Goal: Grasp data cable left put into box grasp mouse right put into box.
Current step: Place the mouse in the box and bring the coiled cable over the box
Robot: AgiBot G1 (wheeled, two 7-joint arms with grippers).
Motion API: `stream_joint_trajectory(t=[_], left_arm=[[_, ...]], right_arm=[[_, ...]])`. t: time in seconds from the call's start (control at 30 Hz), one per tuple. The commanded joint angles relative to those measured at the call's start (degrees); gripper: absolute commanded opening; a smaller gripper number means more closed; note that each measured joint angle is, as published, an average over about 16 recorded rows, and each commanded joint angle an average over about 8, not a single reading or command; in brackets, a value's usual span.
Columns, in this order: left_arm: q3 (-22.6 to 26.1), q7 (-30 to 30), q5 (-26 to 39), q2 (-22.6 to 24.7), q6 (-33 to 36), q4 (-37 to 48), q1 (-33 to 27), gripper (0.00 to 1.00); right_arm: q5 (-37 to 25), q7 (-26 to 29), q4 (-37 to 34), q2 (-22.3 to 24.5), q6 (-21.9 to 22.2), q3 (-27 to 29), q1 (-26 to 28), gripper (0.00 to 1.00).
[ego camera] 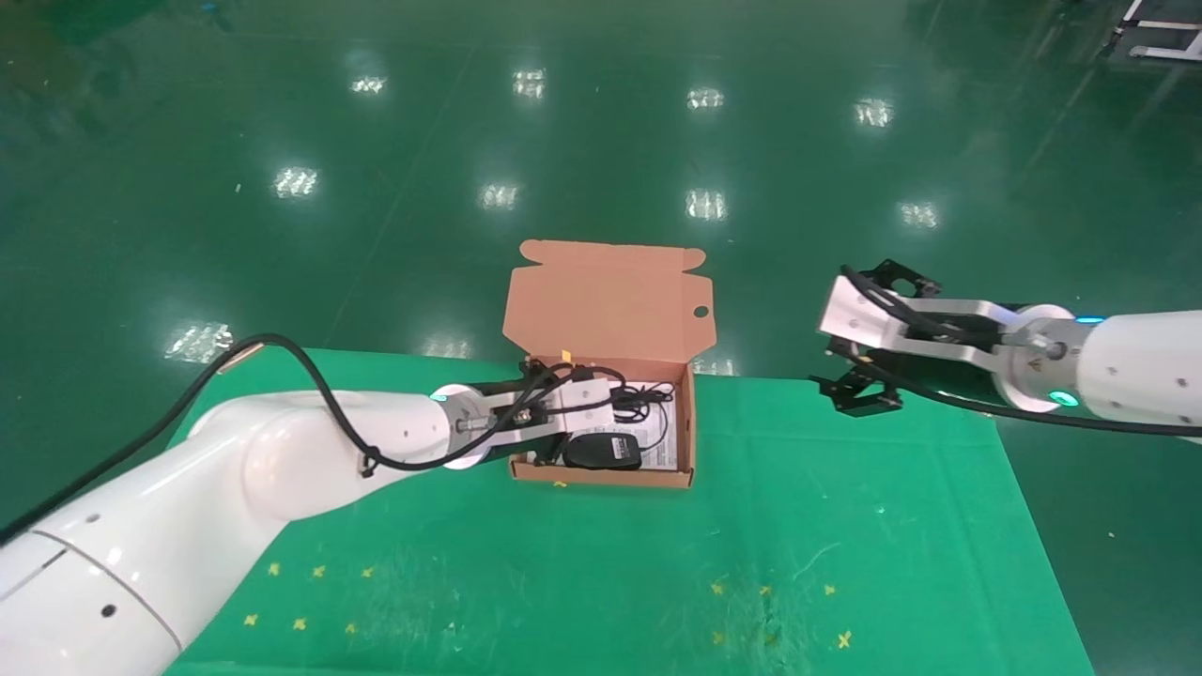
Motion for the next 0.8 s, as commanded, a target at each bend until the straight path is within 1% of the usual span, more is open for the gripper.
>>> stream_joint_trajectory(t=[0.03, 0.13, 0.4, 0.5, 0.8], left_arm=[[1.2, 0.8, -1.7, 0.1, -1.2, 0.6, 0.0, 0.00], [3.3, 1.8, -4.2, 0.2, -2.6, 0.9, -0.1, 0.00], [6.6, 3.9, -7.4, 0.3, -5.5, 1.4, -0.8, 1.00], [7.0, 4.1, -7.6, 0.3, -6.1, 1.6, -0.9, 1.00], [6.4, 3.5, -7.3, -0.3, -5.2, 1.1, -0.7, 1.00]], right_arm=[[-1.5, 1.8, 1.9, 1.4, -0.8, -0.1, 0.6, 1.00], [-3.7, 3.7, 4.2, 2.5, -1.9, -0.2, 1.4, 1.00], [-6.9, 5.3, 7.0, 3.3, -4.1, -0.4, 2.8, 1.00], [-7.3, 5.4, 7.2, 3.4, -4.6, -0.4, 3.1, 1.00], [-6.6, 5.1, 6.4, 3.1, -4.0, -0.4, 2.7, 1.00]])
